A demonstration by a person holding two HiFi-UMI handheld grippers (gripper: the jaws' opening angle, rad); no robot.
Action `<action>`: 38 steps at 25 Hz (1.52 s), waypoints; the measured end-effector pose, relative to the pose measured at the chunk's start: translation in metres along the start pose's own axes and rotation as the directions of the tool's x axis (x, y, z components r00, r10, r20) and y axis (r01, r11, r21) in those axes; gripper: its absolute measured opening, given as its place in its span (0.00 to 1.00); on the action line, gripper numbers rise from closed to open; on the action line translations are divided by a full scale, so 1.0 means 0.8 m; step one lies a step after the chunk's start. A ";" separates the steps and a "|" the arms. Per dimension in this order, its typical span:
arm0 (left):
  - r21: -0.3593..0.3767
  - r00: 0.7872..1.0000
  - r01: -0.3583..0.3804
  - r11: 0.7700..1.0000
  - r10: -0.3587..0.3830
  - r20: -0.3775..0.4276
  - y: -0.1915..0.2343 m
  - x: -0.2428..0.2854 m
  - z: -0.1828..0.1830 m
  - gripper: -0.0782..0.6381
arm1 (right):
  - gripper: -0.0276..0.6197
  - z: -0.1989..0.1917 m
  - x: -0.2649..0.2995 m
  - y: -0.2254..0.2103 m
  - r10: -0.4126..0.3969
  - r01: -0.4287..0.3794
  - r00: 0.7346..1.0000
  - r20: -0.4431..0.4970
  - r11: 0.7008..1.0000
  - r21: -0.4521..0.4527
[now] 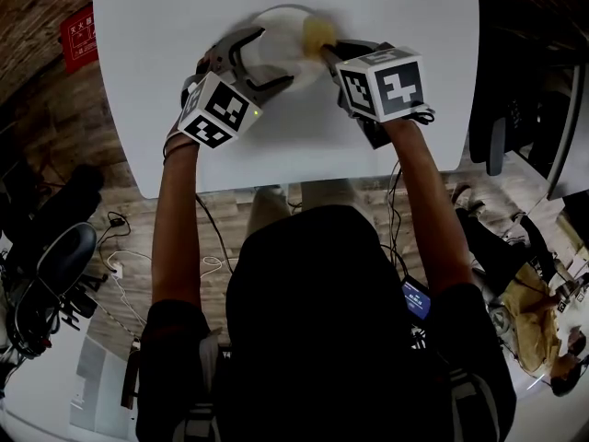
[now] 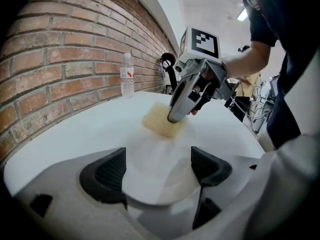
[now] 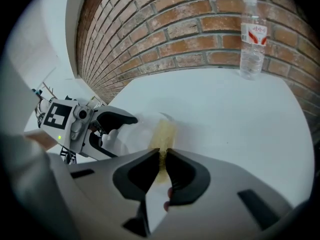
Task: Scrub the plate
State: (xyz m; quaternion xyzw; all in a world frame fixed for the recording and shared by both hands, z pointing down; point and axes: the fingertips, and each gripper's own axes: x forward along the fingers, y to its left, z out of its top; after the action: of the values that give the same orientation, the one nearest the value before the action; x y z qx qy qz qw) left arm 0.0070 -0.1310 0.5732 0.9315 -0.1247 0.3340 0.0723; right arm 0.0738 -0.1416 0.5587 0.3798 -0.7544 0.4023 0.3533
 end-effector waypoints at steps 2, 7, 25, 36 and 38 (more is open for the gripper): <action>0.002 1.000 0.000 1.000 0.000 -0.002 0.000 0.000 0.001 0.65 | 0.11 0.000 -0.003 -0.003 -0.002 0.002 1.000 0.007 1.000 0.002; -0.002 1.000 0.001 1.000 -0.001 0.000 0.004 -0.001 -0.002 0.65 | 0.11 0.002 -0.001 -0.004 -0.012 0.012 1.000 0.009 1.000 0.008; 0.005 1.000 -0.005 1.000 0.005 -0.002 -0.008 0.003 0.001 0.65 | 0.11 -0.039 -0.007 0.024 0.031 -0.030 0.999 -0.015 0.999 0.035; -0.001 1.000 -0.004 1.000 0.004 -0.015 -0.007 0.005 -0.003 0.65 | 0.11 -0.070 -0.012 0.045 -0.001 0.002 0.996 -0.093 1.000 0.011; -0.008 1.000 0.000 1.000 0.000 -0.026 -0.008 0.006 -0.002 0.65 | 0.11 -0.080 -0.017 0.044 -0.009 0.009 0.994 -0.109 1.000 0.004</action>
State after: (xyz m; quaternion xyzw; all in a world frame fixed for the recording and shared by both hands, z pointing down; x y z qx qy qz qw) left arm 0.0112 -0.1254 0.5769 0.9268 -0.1251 0.3454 0.0776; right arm 0.0644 -0.0681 0.5624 0.3613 -0.7314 0.4226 0.3949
